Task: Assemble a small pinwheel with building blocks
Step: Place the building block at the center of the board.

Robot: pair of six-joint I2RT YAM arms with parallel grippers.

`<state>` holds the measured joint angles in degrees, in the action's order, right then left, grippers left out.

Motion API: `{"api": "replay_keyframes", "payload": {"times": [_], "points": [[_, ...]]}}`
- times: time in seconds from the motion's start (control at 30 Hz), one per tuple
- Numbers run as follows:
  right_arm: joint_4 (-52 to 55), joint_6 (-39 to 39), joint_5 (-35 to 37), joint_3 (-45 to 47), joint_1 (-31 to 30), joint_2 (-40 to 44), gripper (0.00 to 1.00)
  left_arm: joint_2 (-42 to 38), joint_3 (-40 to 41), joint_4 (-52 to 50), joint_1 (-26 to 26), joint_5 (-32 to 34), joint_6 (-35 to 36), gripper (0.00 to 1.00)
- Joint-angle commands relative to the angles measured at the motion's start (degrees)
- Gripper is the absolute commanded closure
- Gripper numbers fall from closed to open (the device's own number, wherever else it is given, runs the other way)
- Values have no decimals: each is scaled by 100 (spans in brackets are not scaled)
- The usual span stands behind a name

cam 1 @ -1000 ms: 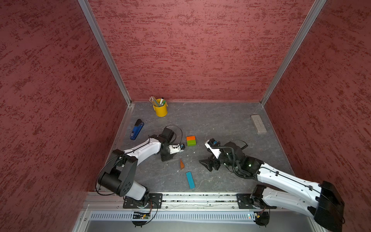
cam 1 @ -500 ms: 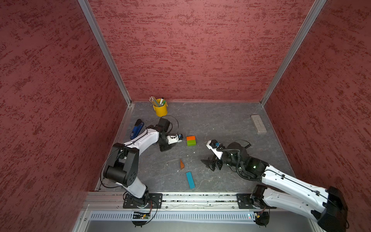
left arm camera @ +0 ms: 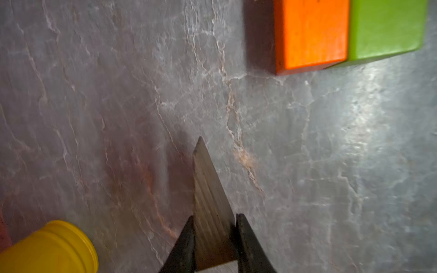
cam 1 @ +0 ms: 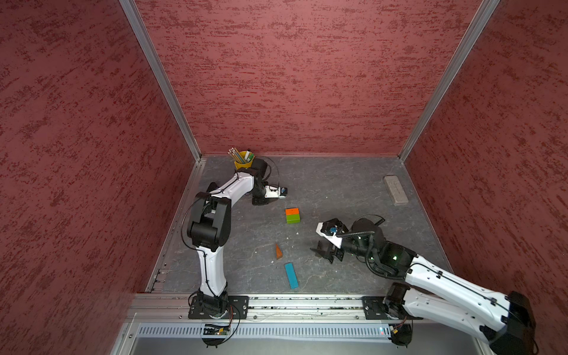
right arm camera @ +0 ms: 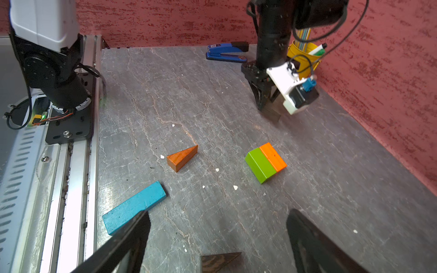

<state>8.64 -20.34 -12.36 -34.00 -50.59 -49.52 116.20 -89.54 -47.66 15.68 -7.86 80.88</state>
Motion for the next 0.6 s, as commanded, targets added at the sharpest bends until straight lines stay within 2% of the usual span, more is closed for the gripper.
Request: {"api": "replay_keyframes", "payload": {"times": [0.0,0.07,0.23,0.47,0.57], "points": [[250,-521,-252,108,-26,105,7,366,-604,-461,85,-27,625,69],[374,-628,-315,181,-20,187,7,598,-950,-659,93,14,854,69],[215,-629,-420,429,-17,490,7,785,-1195,-773,119,-184,1272,68],[243,-651,-343,433,-17,480,6,860,-1035,-668,128,-155,1259,69],[226,-629,-347,436,-21,474,6,793,-980,-372,121,-117,1048,68]]}}
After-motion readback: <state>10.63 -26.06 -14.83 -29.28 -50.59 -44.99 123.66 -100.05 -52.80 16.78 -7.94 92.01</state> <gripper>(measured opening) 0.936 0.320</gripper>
